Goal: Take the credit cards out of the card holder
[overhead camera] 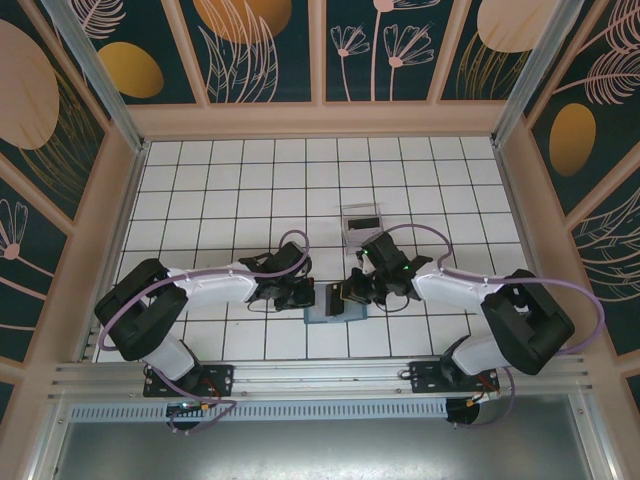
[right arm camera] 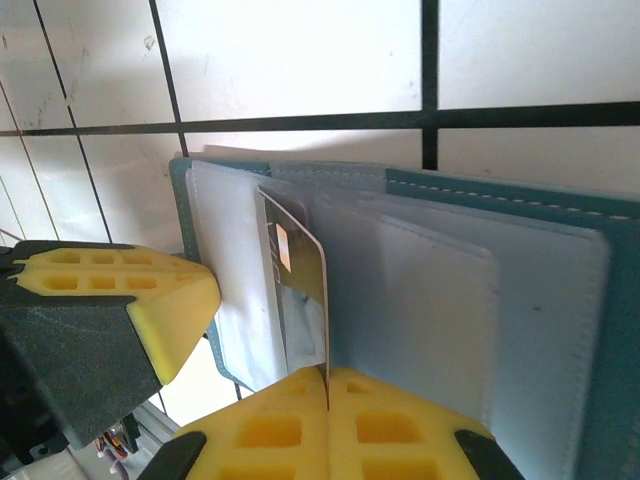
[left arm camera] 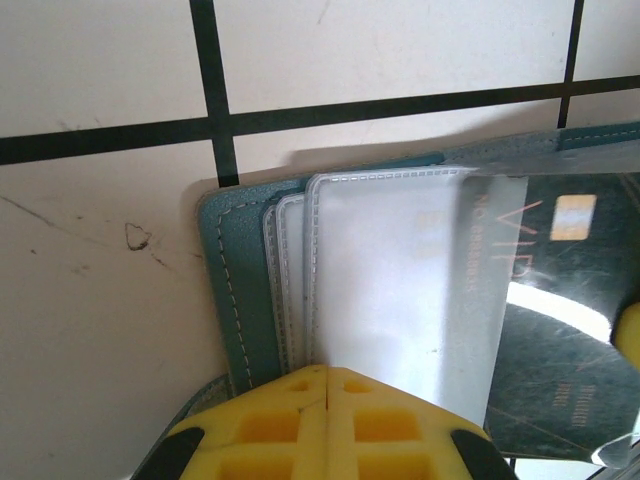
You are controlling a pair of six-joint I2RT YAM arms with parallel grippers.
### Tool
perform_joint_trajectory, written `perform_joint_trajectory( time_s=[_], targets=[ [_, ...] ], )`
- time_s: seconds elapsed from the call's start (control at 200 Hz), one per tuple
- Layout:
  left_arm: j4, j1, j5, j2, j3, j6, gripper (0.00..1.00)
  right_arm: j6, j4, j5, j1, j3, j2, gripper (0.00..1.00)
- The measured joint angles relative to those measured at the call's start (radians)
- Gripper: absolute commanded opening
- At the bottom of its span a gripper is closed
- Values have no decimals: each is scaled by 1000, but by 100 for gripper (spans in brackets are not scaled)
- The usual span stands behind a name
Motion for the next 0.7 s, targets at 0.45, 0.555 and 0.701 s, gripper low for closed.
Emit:
perform_joint_trajectory(
  time_s=[0.45, 0.555, 0.701],
  targets=[
    [-26, 0, -19, -2, 11, 16, 0, -32, -141, 51, -53, 22, -103, 5],
    [-40, -1, -28, -3, 16, 23, 0, -44, -166, 64, -66, 40, -127, 4],
    [-60, 0, -47, -8, 20, 28, 0, -58, -198, 83, -81, 59, -142, 4]
  ],
)
